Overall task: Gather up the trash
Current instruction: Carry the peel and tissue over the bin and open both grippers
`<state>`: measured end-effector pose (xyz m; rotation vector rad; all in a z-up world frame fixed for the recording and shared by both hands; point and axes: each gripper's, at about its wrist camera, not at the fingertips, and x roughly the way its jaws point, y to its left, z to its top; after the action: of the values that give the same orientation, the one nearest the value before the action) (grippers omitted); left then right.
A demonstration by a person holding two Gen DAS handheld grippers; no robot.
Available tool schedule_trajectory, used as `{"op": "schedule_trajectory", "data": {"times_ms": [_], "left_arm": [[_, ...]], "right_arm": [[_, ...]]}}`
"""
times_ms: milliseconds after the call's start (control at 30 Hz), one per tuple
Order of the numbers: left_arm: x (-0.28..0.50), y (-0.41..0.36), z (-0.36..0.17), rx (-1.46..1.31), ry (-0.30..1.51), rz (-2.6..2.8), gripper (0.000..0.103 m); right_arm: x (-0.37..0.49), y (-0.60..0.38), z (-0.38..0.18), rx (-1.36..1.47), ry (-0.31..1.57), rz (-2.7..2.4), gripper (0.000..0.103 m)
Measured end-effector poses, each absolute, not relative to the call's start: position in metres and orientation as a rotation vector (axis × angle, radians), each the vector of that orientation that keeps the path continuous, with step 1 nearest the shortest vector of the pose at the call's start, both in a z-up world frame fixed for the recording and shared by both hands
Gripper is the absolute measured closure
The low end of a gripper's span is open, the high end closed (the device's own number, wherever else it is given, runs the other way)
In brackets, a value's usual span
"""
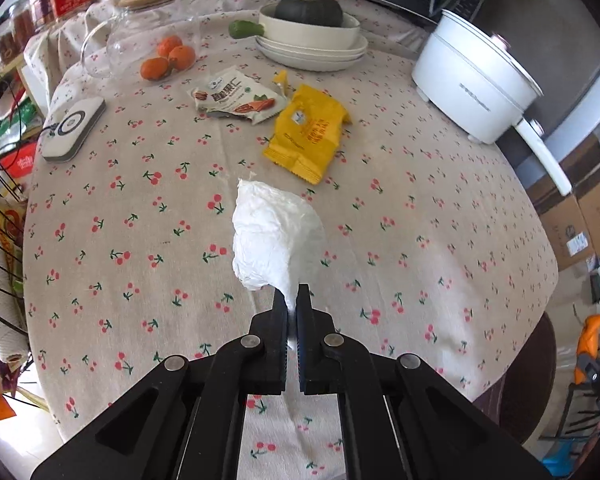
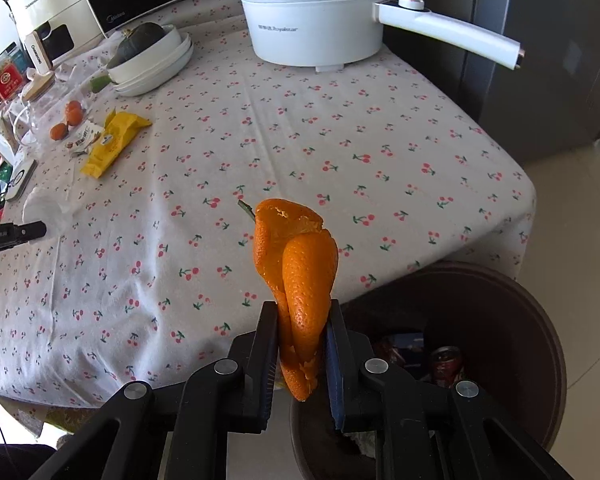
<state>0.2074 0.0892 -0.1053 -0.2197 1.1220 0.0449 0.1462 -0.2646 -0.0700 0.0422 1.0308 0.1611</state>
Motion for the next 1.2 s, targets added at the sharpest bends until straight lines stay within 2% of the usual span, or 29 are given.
{"op": "schedule_trajectory", "data": {"times_ms": [433,767,1033,1133,1200], "left_arm": [[0.151,-0.031,-0.075,-0.032,1.043,-0.221,0.101],[0.119,-0.151,-0.08,0.091,1.03,-0.513,0.1],[0.112,-0.207,-0.105,0.128,1.077,-0.605,0.1],[0.116,-0.216,-0.114,0.159,1.098,-0.604,0.098],[0.12,-0.218,-0.12,0.2,1.112,-0.568,0.089]], "right_arm": [[0.106,-0.322,-0.082,0.065,1.048,0.086,0.084],[0.078,-0.364,-0.105,0.077,1.098,0.015,0.084],[0.069,-0.389,-0.11,0.101,1.105,-0.022,0.084],[0.068,-0.393,-0.11,0.105,1.107,-0.027,0.083],[0.068,-0.394,-0.11,0.104,1.109,-0.028,0.083]]}}
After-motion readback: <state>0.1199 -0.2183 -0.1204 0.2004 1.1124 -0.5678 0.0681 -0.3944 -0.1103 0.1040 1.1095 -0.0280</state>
